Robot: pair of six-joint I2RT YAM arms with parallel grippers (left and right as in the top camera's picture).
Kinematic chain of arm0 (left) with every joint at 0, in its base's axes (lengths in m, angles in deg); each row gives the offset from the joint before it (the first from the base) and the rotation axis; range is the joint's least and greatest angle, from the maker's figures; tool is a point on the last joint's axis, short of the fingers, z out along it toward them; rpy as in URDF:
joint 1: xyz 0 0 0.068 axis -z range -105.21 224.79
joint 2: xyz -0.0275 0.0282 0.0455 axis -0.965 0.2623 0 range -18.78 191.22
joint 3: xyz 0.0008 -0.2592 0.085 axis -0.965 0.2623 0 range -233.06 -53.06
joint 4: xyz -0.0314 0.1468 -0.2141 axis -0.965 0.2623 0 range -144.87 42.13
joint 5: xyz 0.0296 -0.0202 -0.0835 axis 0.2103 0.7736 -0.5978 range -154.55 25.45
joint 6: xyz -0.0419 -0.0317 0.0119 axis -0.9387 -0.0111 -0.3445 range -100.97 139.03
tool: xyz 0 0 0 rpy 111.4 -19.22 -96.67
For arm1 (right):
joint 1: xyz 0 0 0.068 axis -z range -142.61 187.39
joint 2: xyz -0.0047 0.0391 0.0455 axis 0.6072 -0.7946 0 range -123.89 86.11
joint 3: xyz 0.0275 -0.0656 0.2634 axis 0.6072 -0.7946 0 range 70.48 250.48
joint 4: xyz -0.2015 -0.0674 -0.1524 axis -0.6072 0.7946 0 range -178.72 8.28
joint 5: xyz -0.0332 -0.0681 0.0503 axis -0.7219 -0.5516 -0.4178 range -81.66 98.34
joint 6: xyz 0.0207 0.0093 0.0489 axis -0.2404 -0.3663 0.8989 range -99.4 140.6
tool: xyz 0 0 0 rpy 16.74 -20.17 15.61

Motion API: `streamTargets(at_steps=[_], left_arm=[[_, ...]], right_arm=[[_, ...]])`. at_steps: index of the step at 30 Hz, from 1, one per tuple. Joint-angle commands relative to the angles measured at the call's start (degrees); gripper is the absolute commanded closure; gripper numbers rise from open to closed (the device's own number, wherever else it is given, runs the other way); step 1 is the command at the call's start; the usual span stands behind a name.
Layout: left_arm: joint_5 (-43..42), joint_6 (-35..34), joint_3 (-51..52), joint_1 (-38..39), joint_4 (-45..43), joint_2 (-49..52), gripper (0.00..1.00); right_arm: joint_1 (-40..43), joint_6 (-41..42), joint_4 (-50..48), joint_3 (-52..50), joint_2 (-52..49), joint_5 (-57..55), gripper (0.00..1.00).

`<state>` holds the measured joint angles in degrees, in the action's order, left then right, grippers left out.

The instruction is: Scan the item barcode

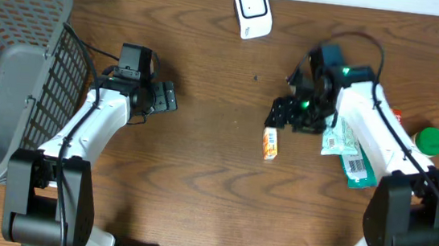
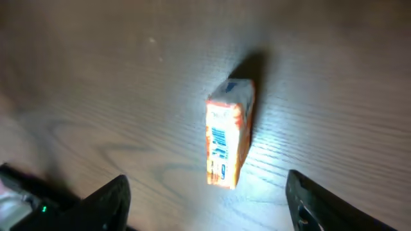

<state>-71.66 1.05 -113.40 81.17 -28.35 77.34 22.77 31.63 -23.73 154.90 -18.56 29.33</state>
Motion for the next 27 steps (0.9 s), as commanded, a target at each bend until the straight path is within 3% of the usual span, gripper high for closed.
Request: streamTargets(at_steps=[1, 6, 13, 17, 27], left_arm=[[0.5, 0.3, 0.4, -0.2, 0.0, 0.1, 0.06], [0.5, 0.3, 0.4, -0.2, 0.0, 0.1, 0.07], [0.5, 0.3, 0.4, -0.2, 0.0, 0.1, 0.07], [0.5, 0.3, 0.4, -0.2, 0.0, 0.1, 0.07], [0.5, 0.3, 0.4, -0.2, 0.0, 0.1, 0.07]], right_arm=[[-2.9, -0.8, 2.7, 3.3, 0.3, -7.5, 0.19], [-6.4, -0.9, 4.1, 2.3, 0.3, -11.1, 0.01], [-6.9, -0.1, 1.4, 2.1, 0.3, -12.2, 0.01], [0.7, 2.1, -6.1, 2.1, 0.3, -12.2, 0.01], [15.8, -0.6, -5.7, 2.0, 0.3, -12.6, 0.01]])
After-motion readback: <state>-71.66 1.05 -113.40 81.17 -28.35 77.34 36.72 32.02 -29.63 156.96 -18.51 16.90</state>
